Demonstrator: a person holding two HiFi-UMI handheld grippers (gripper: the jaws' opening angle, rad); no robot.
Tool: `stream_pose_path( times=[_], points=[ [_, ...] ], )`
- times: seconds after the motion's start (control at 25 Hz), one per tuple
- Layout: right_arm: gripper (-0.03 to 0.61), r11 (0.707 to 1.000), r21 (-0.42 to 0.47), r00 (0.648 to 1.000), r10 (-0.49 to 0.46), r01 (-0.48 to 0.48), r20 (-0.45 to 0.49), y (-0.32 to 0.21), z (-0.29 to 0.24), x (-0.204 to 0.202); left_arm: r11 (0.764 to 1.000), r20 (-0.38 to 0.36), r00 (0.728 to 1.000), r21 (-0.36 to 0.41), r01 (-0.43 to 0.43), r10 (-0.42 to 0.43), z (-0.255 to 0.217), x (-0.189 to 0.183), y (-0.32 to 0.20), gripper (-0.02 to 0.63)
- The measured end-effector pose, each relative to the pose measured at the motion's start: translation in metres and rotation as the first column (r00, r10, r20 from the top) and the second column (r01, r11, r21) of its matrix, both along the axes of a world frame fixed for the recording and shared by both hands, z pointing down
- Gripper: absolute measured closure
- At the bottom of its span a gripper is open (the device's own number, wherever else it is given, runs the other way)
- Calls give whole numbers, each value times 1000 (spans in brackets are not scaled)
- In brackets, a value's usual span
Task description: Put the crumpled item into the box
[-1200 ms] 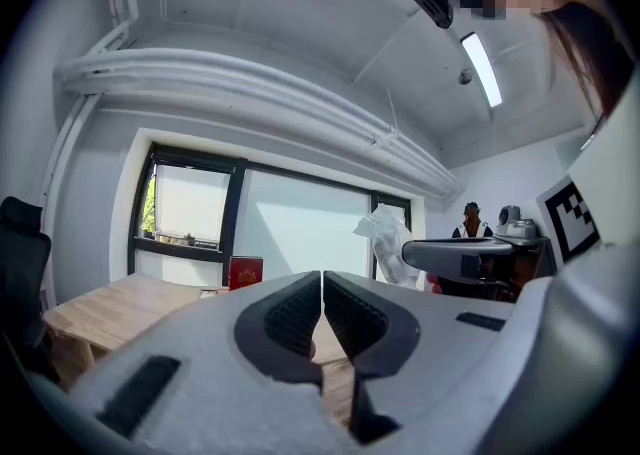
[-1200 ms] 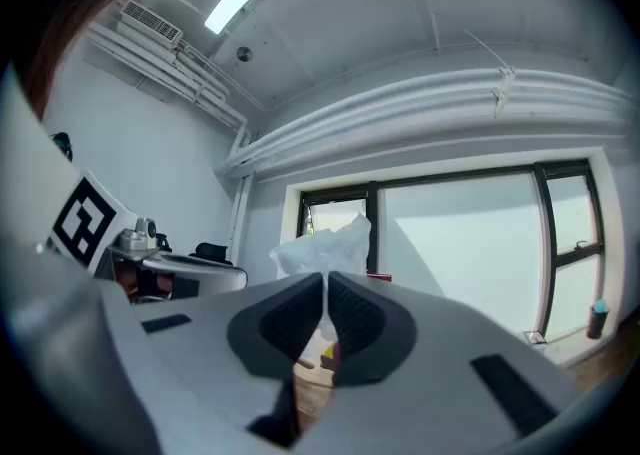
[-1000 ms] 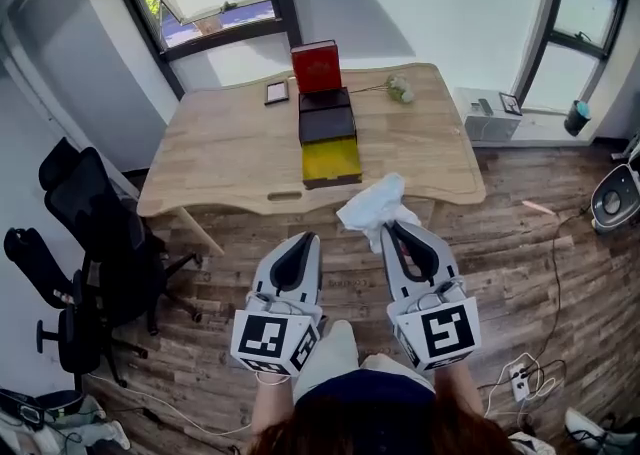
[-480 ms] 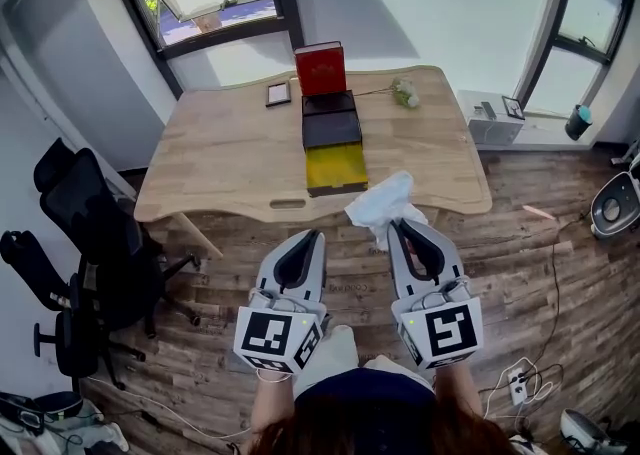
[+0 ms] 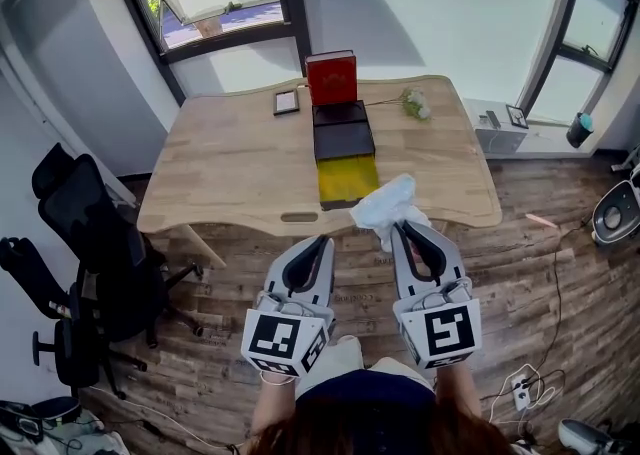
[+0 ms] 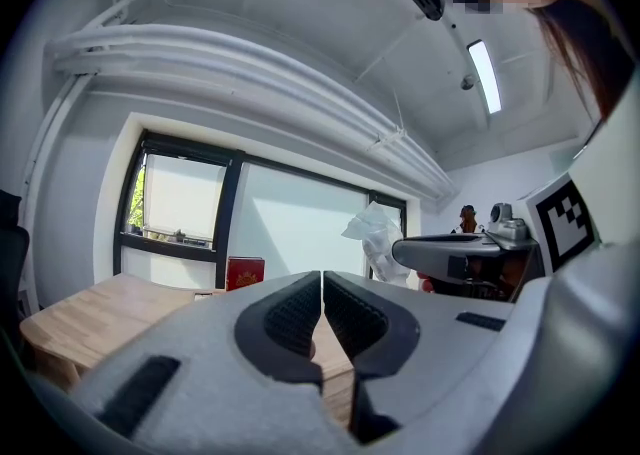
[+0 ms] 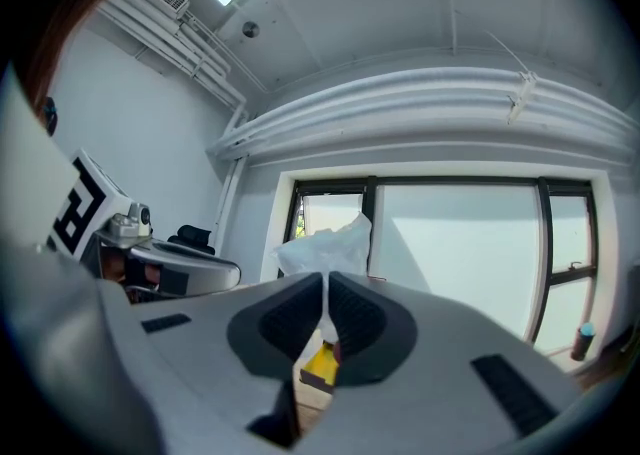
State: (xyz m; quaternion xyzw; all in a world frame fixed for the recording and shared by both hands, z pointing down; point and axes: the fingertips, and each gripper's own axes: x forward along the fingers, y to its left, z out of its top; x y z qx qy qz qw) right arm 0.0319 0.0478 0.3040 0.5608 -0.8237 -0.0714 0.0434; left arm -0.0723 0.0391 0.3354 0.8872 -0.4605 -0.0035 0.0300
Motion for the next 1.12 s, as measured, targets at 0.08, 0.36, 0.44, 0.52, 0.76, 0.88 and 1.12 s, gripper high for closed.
stream_pose_path(
  times=[0.08, 0.36, 0.44, 0.52, 0.76, 0.88, 1.12],
  points=[
    [545, 1000, 1, 1000, 5, -5, -6, -4, 0, -7, 1000, -4, 1000, 4, -7, 7, -1, -6, -5, 584],
    [545, 1000, 0, 1000, 13, -13, -23, -13, -4, -25, 1000, -19, 1000, 6, -20, 21, -1, -20, -17, 584],
    [545, 1000, -1, 1000, 18, -18, -24, -14, -2, -28, 1000, -23, 999, 3, -25, 25, 1, -23, -19, 584],
    [545, 1000, -3, 999, 23, -23, -24, -16, 0, -28, 1000, -23, 999, 1, -30, 30, 2, -24, -20, 584],
    [545, 1000, -2, 999, 31, -31, -22, -25, -1, -29, 999, -19, 999, -4, -37, 37, 4, -25, -28, 584],
    [545, 1000, 2, 999, 31, -31, -21, -31, -1, -29, 999, -20, 999, -1, -35, 35, 5, -26, -34, 584],
    [545, 999, 3, 999, 34, -33, -26, -54, 0, -25, 999, -13, 999, 0, -41, 41, 6, -20, -58, 584]
  ],
)
